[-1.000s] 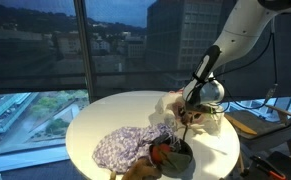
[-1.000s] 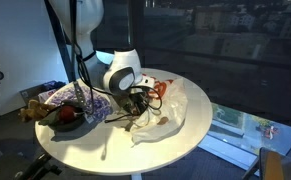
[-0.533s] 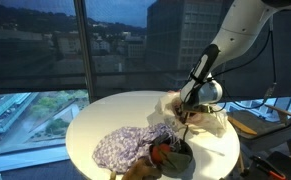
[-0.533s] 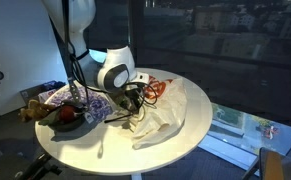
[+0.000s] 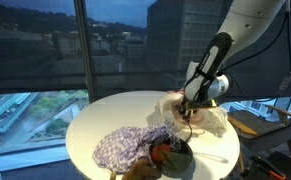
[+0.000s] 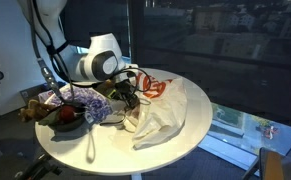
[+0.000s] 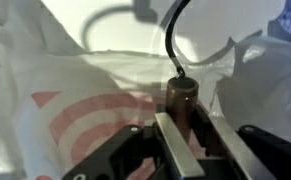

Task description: Take all the objects out of the carrier bag

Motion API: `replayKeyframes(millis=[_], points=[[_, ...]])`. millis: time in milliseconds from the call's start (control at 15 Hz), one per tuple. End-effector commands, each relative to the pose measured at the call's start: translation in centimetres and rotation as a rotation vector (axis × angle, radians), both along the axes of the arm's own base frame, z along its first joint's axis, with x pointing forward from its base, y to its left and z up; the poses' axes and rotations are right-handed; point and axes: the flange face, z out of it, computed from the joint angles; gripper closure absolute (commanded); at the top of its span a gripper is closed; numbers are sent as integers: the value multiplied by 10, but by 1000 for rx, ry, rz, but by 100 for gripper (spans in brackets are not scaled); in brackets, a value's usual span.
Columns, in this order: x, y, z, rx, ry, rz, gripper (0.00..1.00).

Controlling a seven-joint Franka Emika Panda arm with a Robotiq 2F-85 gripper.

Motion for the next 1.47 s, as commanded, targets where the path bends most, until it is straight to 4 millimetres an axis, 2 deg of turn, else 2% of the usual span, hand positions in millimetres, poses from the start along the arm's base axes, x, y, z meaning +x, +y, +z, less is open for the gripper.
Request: replayKeyframes(millis=[0,533,600,667,933,1133,1200,1267,1333,1400], points=[[-43,27,30,-18,89,163,83],[-139,117,85,119,93,563,83],[-148,125,94,116,80,606,83],[-138,151,107,151,90,655,83],[-173,199,97,261,161,837,83],[-197,218,77,330,247,970,83],[-204,220,68,345,284,1017,79],[-208,219,59,347,312,1054,45],[-212,219,55,348,330,1087,44],[-213,219,50,342,338,1112,38]])
